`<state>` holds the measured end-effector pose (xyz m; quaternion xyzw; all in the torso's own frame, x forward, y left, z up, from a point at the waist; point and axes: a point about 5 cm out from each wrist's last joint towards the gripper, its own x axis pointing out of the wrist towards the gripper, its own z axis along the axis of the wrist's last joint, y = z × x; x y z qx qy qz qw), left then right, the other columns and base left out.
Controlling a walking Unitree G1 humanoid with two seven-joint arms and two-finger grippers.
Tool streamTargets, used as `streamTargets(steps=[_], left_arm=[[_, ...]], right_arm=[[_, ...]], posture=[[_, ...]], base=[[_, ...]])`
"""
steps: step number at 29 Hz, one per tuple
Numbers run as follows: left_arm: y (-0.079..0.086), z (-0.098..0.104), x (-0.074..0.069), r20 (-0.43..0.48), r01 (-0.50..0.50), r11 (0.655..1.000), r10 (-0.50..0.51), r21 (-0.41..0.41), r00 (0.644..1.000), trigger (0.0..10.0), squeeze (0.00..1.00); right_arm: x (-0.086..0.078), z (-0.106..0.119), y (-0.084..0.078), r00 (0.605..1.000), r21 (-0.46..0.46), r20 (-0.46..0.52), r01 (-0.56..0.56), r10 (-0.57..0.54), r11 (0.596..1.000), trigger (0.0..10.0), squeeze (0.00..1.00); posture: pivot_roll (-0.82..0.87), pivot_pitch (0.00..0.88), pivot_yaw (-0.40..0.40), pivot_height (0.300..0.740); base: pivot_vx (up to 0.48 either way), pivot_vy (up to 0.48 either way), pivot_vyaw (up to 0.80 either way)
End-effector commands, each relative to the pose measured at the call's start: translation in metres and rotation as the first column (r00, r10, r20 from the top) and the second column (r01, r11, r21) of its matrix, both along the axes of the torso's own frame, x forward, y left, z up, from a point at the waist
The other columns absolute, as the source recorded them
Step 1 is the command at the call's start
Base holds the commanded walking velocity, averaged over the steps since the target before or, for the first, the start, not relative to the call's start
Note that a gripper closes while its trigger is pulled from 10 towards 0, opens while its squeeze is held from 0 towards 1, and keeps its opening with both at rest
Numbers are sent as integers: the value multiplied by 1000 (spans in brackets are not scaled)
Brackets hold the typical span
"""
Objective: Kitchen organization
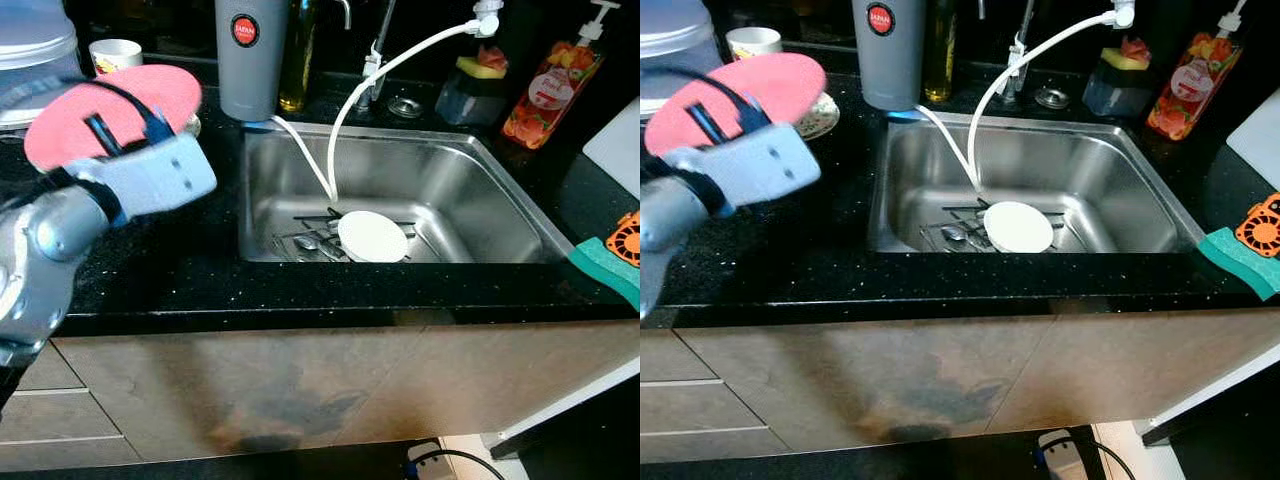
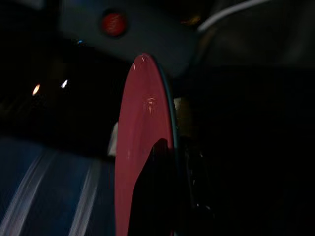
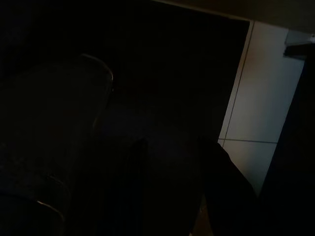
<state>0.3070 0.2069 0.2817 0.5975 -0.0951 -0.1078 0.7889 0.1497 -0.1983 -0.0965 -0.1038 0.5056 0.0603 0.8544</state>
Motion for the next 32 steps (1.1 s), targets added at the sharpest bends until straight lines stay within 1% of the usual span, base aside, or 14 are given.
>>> streamTargets(steps=[1,7,11,13,14,15,16,18,19,21,23,26,29,32], left_arm=[[-4,-3,-3,13,56,996,-57,72,998,10000,0],[-23,-29,-17,-158,246,968,-235,52,959,10000,0],[-32,-36,-23,-184,325,945,-312,43,932,10000,0],[-35,-42,-28,-243,350,937,-341,-7,908,10000,0],[-35,-42,-28,-243,350,937,-341,-7,908,10000,0],[-36,-46,-30,-280,355,934,-351,-37,894,10000,0],[-35,-52,-36,-348,378,925,-366,-35,863,10000,0],[-28,-54,-35,-388,333,942,-320,-35,865,10000,0],[-23,-54,-34,-398,308,951,-296,-36,868,10000,1000],[-10,-50,-33,-424,249,967,-247,-52,871,10000,1000],[-7,-48,-34,-428,239,969,-241,-60,871,10000,1000],[-3,-40,-33,-399,215,974,-228,-79,888,10000,1000],[1,-29,-31,-330,182,980,-200,-84,922,10000,1000],[-8,-17,-38,-293,245,957,-281,-152,914,10000,1000]], right_arm=[[-7,-2,-5,1000,-13,-23,4,-4,1000,10000,0],[-7,-1,-7,1000,-17,-22,3,-4,1000,10000,0],[-6,-1,-8,1000,-19,-23,-4,3,1000,10000,0],[-6,-1,-8,1000,-20,-22,-8,7,1000,10000,0],[-6,-1,-8,1000,-20,-22,-8,7,1000,10000,0],[-5,-1,-8,1000,-20,-22,-9,8,1000,10000,0],[-4,0,-7,1000,-20,-18,-10,10,1000,10000,0],[-2,0,-8,1000,-21,-14,-10,10,1000,10000,0],[-2,0,-8,1000,-21,-13,-11,11,1000,10000,0],[-1,1,-9,1000,-23,-11,-13,12,1000,10000,0],[-1,1,-9,1000,-24,-10,-13,13,1000,10000,0],[0,1,-10,1000,-26,-11,-13,13,1000,10000,0],[0,1,-10,1000,-26,-12,-15,15,1000,10000,0],[-1,1,-10,1000,-26,-13,-18,17,1000,10000,0]], posture=[[192,53,-117,740],[190,48,-115,740],[194,43,-122,740],[195,42,-122,740],[195,42,-122,740],[195,42,-122,740],[195,42,-122,740],[190,35,-124,740],[190,35,-124,740],[191,34,-126,740],[191,34,-126,740],[193,36,-128,740],[193,36,-128,740],[194,40,-130,740]], base=[[0,0,0],[0,0,0],[0,0,0],[0,0,0],[0,0,0],[0,0,0],[0,0,0],[0,0,0],[0,0,0],[0,0,0],[0,0,0],[0,0,0],[0,0,0],[0,0,0]])
